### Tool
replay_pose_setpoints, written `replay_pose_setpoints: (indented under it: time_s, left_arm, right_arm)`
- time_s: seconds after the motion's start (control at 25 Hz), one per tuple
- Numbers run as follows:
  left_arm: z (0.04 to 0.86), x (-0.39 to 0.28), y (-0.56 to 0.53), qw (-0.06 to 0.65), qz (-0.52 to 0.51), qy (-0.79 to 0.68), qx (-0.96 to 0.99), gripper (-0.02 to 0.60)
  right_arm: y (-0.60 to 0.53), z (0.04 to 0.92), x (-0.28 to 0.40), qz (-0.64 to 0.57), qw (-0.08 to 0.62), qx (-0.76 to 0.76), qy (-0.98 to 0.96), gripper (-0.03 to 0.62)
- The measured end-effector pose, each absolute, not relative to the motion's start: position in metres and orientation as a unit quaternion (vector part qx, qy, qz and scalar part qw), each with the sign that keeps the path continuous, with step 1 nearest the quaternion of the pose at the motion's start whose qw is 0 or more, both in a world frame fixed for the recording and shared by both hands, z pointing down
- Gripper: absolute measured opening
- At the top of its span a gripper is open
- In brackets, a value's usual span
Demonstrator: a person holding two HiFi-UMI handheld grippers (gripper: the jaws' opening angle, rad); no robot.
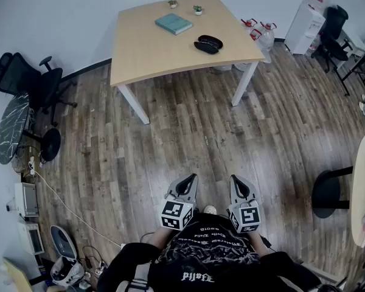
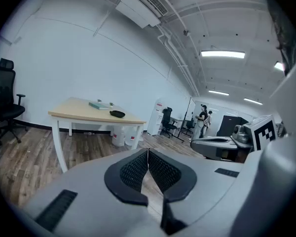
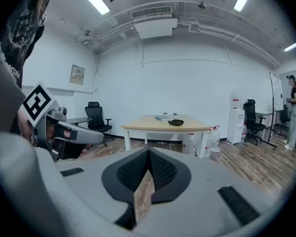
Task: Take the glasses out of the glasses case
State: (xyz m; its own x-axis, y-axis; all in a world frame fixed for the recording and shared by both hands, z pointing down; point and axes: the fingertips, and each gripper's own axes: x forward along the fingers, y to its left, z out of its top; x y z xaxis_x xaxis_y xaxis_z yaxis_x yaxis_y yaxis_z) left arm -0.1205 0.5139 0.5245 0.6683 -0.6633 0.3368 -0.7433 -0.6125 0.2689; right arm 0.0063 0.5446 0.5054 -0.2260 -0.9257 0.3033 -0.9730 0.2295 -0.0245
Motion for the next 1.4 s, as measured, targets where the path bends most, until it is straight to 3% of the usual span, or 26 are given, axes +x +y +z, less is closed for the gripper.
replay_pose_setpoints:
  time_s: [0.36, 0.72, 0.76, 0.8, 0.84, 0.92, 0.96, 1.04, 1.16, 1.4]
  left_arm:
    - [0.526, -0.12, 0.522, 0.193, 0.103, -0.401, 0.89, 0.009]
    - [0.517, -0.121, 0.52, 0.19, 0.079, -0.397, 0.894, 0.011]
    - [0.515, -0.123, 0.518, 0.19, 0.078, -0.401, 0.893, 0.026]
    - [0.514, -0.124, 0.516, 0.191, 0.076, -0.403, 0.892, 0.063]
    - [0.514, -0.125, 0.514, 0.193, 0.074, -0.404, 0.891, 0.125]
    - [0.514, -0.128, 0.51, 0.199, 0.069, -0.409, 0.888, 0.251]
    - [0.514, -0.132, 0.507, 0.2, 0.068, -0.414, 0.885, 0.272]
    - [0.515, -0.139, 0.502, 0.202, 0.067, -0.423, 0.881, 0.312]
    - [0.518, -0.147, 0.491, 0.206, 0.069, -0.427, 0.878, 0.347]
    - [0.526, -0.155, 0.466, 0.211, 0.084, -0.41, 0.883, 0.348]
  right_arm:
    - [0.554, 0.5, 0.014, 0.088, 0.12, 0.618, -0.772, 0.003]
    - [0.548, 0.486, 0.018, 0.081, 0.07, 0.633, -0.767, 0.007]
    - [0.546, 0.485, 0.017, 0.084, 0.066, 0.631, -0.768, 0.014]
    - [0.545, 0.485, 0.016, 0.086, 0.064, 0.629, -0.77, 0.08]
    - [0.543, 0.485, 0.015, 0.087, 0.064, 0.627, -0.771, 0.118]
    - [0.541, 0.488, 0.014, 0.088, 0.066, 0.628, -0.771, 0.135]
    - [0.54, 0.49, 0.013, 0.089, 0.068, 0.628, -0.77, 0.198]
    - [0.538, 0.493, 0.011, 0.089, 0.073, 0.631, -0.767, 0.252]
    - [0.53, 0.496, 0.007, 0.089, 0.078, 0.633, -0.765, 0.258]
    - [0.51, 0.503, -0.008, 0.093, 0.082, 0.637, -0.761, 0.258]
